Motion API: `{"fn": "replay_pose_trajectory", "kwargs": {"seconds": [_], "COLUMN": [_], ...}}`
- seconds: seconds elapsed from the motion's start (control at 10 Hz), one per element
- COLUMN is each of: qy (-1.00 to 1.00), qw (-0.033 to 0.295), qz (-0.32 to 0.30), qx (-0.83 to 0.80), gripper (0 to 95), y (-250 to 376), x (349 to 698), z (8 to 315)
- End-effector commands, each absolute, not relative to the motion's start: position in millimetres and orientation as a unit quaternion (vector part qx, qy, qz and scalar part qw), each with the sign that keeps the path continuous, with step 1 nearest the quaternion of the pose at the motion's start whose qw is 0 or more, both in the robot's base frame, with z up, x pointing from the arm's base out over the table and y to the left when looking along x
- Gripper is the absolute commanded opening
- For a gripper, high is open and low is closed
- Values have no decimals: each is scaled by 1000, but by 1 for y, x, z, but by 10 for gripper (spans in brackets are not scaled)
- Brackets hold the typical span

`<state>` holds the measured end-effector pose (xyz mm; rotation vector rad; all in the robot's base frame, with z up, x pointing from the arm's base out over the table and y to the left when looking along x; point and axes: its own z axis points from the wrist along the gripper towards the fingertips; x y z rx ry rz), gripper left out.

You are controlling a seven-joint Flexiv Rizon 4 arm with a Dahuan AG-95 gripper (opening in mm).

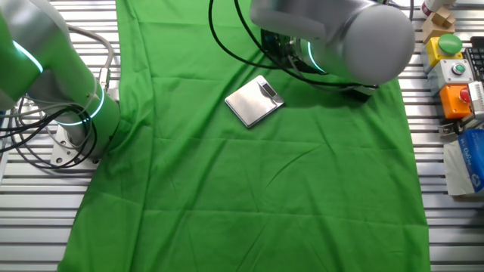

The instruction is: Rotate the steering wheel 90 degrees clockwise

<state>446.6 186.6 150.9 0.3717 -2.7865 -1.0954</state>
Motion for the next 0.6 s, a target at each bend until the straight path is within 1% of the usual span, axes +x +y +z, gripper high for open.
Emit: {"fn": "replay_pose_trajectory", "kwargs": {"seconds": [0.1,0.6], "qy": [-923,-925], "qw": [65,71], "qz": [-365,-361], "qx": [107,99], "gripper": [0,0], "y": [196,209], "x": [448,450], "z": [157,163]}}
